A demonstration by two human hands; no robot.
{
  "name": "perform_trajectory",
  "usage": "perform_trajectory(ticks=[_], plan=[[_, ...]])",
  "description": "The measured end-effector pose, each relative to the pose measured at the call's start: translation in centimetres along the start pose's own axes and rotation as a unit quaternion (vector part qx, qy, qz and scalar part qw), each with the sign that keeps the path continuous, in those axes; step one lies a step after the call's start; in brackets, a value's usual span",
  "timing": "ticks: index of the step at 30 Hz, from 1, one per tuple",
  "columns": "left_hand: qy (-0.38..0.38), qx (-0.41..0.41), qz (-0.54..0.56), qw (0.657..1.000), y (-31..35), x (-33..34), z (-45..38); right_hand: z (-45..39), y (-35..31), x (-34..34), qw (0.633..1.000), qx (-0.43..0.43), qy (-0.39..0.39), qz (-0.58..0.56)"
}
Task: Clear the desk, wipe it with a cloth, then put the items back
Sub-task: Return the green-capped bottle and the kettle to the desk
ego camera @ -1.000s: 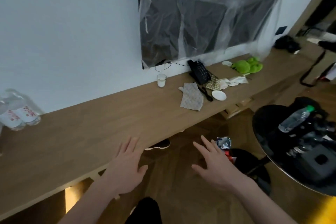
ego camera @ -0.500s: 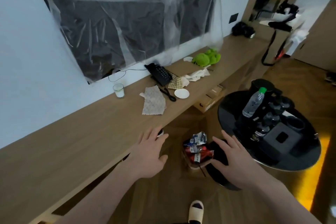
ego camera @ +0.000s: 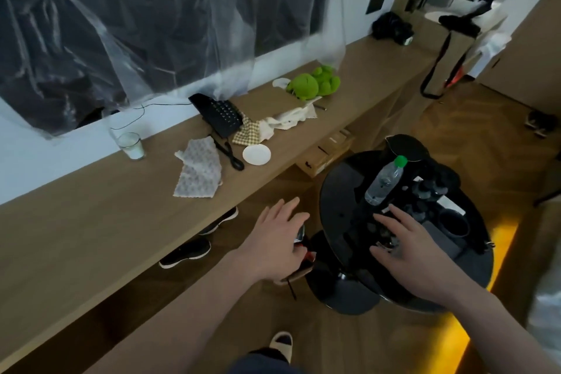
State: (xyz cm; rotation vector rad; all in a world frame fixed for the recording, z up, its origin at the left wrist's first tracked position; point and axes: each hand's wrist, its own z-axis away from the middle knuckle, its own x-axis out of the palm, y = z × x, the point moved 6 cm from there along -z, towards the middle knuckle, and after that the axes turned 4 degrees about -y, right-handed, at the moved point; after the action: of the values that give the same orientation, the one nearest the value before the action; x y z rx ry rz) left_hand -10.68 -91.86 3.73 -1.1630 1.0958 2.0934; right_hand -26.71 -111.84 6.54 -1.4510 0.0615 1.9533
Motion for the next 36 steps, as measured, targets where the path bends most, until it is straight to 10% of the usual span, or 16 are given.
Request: perform_trajectory(ticks=[26,36], plan=[[-0.003,-0.191,0.182,0.965,15.7,11.0,-16.4,-26.5,17.1,-7.1,0.985,-0.091,-0.136,0.049],[0.011,-0.255,0.191,0.948,18.2,14.0,-19.0,-28.1,18.0,-7.1,0.985,-0.152,-0.078,-0.014]])
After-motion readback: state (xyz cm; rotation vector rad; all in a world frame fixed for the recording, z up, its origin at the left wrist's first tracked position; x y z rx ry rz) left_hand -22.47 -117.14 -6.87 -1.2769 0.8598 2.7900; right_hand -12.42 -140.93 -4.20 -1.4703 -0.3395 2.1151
